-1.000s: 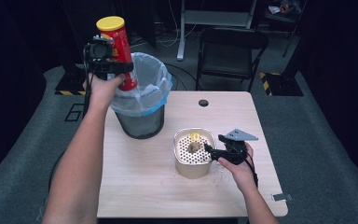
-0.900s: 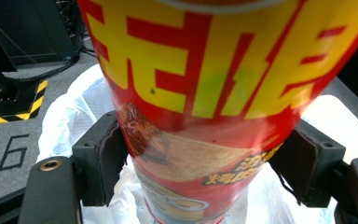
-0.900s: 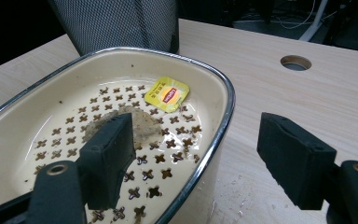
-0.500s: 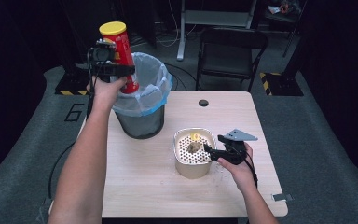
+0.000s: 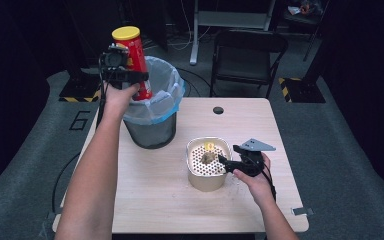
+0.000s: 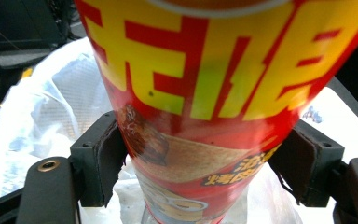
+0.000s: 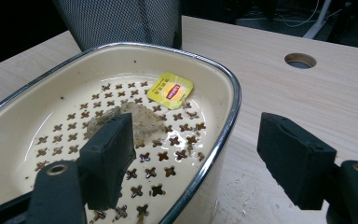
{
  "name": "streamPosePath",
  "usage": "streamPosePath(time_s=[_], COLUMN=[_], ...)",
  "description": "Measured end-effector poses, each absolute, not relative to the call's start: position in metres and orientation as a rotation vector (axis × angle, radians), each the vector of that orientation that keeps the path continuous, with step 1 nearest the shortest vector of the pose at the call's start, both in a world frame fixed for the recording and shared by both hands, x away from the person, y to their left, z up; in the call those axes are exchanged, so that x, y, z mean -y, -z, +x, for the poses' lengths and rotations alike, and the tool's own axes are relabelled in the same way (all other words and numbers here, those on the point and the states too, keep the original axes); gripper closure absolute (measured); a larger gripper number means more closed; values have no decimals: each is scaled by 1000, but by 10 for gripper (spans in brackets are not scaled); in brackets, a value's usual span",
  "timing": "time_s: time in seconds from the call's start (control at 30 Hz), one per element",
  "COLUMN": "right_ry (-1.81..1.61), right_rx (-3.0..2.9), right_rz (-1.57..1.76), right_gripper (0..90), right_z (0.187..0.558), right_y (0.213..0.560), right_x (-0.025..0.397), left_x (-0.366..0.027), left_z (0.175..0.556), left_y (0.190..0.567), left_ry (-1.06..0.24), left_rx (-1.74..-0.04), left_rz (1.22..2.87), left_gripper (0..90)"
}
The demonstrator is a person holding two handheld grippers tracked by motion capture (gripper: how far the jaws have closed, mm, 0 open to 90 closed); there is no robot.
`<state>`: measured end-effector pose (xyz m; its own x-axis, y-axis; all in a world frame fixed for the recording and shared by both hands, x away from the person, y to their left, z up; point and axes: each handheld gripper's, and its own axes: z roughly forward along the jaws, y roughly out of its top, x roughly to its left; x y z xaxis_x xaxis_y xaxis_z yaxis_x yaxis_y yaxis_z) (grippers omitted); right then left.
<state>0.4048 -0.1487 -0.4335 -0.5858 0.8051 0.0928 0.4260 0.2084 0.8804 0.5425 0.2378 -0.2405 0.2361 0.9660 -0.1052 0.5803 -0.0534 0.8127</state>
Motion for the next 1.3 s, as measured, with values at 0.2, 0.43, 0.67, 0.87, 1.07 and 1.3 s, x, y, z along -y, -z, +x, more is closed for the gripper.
streamPosePath(time_s=[0.2,0.43,0.67,0.87,1.07,1.3], right_ry=[-1340,-1340,-1337,-1337,-1335,-1332], right_rx=[-2100,-2095,-2100,-2096,-2096,-2096], right_rz=[1150,1155,1147,1156,1157,1156], right_gripper=[266,266,266,266,266,266], right_z=[405,405,405,405,405,405], right_y=[434,434,434,434,434,435], right_x=[149,150,149,150,150,151], left_x=[-238,-248,-253,-253,-249,-246], left_z=[543,538,533,531,525,513], left_y=[244,245,241,239,234,228], left_ry=[-686,-647,-637,-624,-629,-612], left_rx=[-1468,-1480,-1452,-1433,-1402,-1353], left_rz=[1743,1729,1730,1741,1765,1785], left_gripper=[150,137,158,174,192,209])
